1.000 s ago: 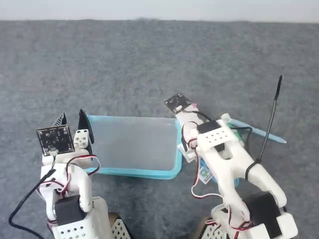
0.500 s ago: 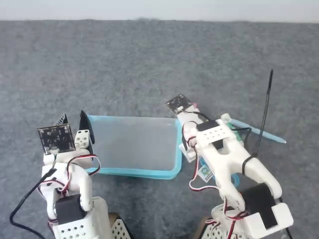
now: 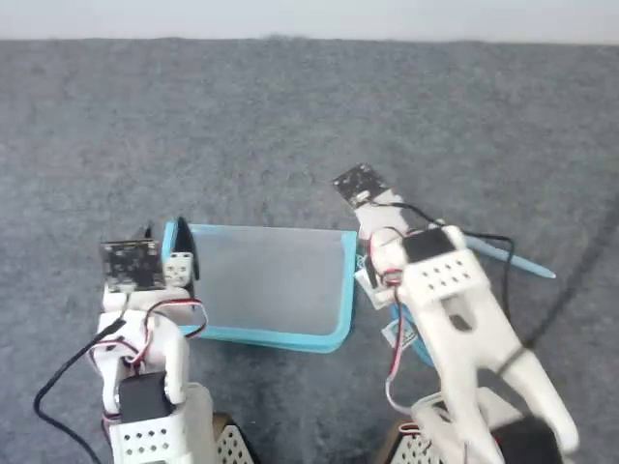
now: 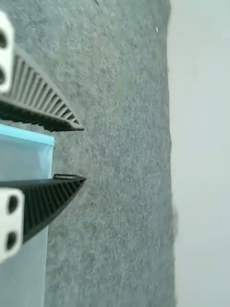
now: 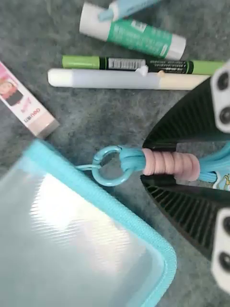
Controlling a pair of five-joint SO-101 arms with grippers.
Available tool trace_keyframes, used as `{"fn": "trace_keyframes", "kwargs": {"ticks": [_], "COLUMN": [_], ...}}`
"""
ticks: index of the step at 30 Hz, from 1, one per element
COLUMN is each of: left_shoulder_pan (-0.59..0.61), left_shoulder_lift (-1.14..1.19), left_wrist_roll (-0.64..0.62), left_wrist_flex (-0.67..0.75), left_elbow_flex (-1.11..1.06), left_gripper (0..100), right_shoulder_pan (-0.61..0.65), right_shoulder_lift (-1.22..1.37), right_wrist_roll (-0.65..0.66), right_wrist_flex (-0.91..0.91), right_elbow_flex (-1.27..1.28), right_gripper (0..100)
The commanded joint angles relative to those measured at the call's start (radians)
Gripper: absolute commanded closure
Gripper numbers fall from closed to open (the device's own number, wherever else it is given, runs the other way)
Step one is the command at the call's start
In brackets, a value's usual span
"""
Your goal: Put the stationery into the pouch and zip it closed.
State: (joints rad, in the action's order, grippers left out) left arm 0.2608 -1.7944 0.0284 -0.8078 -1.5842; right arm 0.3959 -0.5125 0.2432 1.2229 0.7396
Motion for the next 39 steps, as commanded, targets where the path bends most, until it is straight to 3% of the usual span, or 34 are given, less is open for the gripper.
{"fn": "trace_keyframes", "kwargs": {"ticks": [1,10,14,22,28,35,39], "left_shoulder_pan": [-0.094,-0.219,-0.253,-0.486,-0.499,-0.537,-0.540], "left_shoulder_lift": [-0.003,-0.003,-0.003,-0.008,-0.009,-0.008,-0.006], "left_wrist_roll": [0.015,0.023,0.081,0.094,0.094,0.094,0.094], "left_wrist_flex": [-0.020,-0.123,-0.149,-0.157,-0.120,-0.112,0.000], "left_elbow_flex": [0.030,0.067,0.062,-0.013,-0.024,-0.045,-0.104], "left_gripper": [86,79,82,92,92,93,92], "right_shoulder_pan": [0.028,0.048,0.048,0.059,0.114,0.140,0.200], "right_shoulder_lift": [-0.162,-0.163,-0.087,0.259,0.433,0.512,0.435], "right_wrist_roll": [-0.003,-0.002,-0.002,-0.009,0.000,-0.009,-0.009], "right_wrist_flex": [0.154,0.386,0.444,0.522,0.567,0.568,0.575], "right_elbow_flex": [-0.163,-0.585,-0.760,-1.195,-1.487,-1.557,-1.568], "right_gripper": [99.1,99.1,99.1,99.1,99.1,99.1,99.1]}}
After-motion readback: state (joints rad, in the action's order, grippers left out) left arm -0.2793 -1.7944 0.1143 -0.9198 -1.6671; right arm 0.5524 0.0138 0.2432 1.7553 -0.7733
